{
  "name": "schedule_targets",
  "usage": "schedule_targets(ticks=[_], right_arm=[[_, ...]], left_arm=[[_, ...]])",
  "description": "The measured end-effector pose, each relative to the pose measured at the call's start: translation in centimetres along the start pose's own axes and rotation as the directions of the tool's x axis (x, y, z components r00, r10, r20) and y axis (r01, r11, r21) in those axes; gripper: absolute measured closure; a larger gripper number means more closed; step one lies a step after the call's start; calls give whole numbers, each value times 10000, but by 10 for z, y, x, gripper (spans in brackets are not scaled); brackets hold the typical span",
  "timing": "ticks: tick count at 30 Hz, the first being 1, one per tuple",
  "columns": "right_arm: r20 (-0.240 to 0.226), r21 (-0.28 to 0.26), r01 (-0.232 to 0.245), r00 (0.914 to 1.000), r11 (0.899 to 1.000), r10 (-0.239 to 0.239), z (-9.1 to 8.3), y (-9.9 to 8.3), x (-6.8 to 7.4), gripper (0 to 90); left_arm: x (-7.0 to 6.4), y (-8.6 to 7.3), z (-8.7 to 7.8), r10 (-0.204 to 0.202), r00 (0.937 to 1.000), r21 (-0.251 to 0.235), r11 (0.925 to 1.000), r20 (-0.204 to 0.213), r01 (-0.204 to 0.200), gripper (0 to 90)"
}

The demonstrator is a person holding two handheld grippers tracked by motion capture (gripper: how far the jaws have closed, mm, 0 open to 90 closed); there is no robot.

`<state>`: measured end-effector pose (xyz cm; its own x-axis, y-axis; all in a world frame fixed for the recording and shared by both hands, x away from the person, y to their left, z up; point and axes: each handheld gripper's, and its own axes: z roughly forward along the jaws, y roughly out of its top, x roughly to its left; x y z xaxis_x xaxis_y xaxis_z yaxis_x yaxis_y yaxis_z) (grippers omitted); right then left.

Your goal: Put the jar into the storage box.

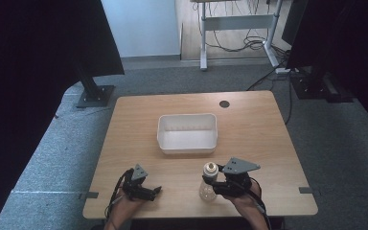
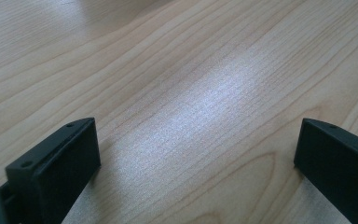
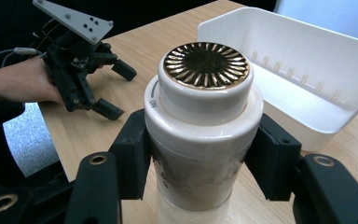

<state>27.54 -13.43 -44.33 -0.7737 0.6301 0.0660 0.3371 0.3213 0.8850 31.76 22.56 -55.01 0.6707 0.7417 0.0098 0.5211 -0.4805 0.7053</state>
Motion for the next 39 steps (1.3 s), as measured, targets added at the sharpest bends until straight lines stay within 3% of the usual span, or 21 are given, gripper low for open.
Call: schedule_targets(ticks=[39], right_arm=[[439,-501,-287,9986,9983,309,31,51,-32,450]], left_arm=[[0,0,0,-7,10000,-6,10000,-1,7,0]])
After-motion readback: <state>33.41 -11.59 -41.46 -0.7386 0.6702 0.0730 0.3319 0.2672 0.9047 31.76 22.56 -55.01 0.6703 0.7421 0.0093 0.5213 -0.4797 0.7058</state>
